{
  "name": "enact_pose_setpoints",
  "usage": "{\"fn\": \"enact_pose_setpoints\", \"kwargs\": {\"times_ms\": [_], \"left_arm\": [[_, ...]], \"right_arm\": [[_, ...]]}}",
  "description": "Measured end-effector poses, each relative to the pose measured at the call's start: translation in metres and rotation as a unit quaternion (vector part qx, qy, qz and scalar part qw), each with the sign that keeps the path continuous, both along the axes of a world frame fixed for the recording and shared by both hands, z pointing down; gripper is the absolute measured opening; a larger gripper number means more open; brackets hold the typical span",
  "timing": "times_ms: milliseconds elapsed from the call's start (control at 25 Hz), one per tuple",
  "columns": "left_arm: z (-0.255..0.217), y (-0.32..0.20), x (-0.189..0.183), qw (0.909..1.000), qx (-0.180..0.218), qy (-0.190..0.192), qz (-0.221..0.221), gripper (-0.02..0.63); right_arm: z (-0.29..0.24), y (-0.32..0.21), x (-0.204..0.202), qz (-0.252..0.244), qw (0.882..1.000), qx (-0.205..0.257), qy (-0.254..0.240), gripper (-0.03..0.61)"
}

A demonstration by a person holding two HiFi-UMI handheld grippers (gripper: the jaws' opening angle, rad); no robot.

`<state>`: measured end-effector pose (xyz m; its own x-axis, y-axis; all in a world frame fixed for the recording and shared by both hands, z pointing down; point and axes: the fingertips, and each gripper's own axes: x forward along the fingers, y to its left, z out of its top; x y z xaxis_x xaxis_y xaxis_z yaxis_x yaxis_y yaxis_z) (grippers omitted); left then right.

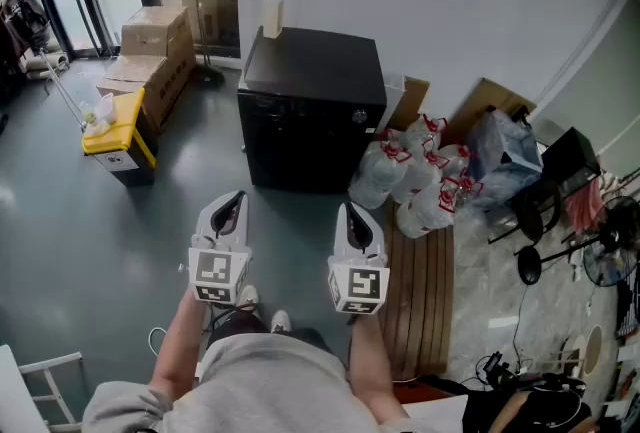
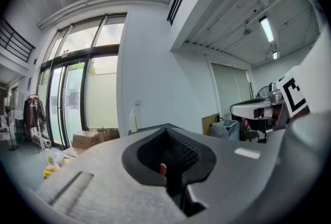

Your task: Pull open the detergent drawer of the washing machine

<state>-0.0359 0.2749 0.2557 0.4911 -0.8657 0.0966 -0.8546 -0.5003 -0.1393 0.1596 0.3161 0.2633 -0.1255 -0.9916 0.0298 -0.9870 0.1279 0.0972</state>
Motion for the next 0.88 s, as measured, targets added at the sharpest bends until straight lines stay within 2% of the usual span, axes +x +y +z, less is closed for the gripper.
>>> {"fn": "enact_pose_setpoints", "kwargs": {"times_ms": [520, 880], "left_arm": [[0.004, -0.016, 0.002, 0.9999, 0.004, -0.006, -0.008, 0.011], [0.011, -0.07, -0.011, 0.9998, 0.007, -0.009, -0.014, 0.011]], "right_arm": [[0.007, -0.017, 0.004, -0.003, 1.0, -0.006, 0.002, 0.005], [0.01, -0.073, -0.008, -0.013, 1.0, -0.004, 0.001, 0.005]]}}
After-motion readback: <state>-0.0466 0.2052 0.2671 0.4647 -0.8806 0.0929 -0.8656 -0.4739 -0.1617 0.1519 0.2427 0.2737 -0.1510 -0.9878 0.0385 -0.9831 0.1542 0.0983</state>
